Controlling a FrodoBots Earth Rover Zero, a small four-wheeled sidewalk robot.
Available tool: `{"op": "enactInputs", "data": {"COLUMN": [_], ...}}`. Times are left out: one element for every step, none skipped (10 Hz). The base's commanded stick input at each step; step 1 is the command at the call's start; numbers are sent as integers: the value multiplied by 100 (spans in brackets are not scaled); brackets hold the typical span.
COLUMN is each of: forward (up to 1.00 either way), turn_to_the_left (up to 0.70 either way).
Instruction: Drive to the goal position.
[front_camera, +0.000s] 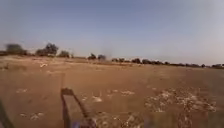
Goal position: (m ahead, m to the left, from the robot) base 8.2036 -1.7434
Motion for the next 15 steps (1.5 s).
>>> {"op": "enactInputs", "data": {"forward": [70,70,70,70,70,70,70,70,70,70,70,70,70,70,70], "turn_to_the_left": [0,0,0,0,0,0,0,0,0,0,0,0,0,0,0]}}
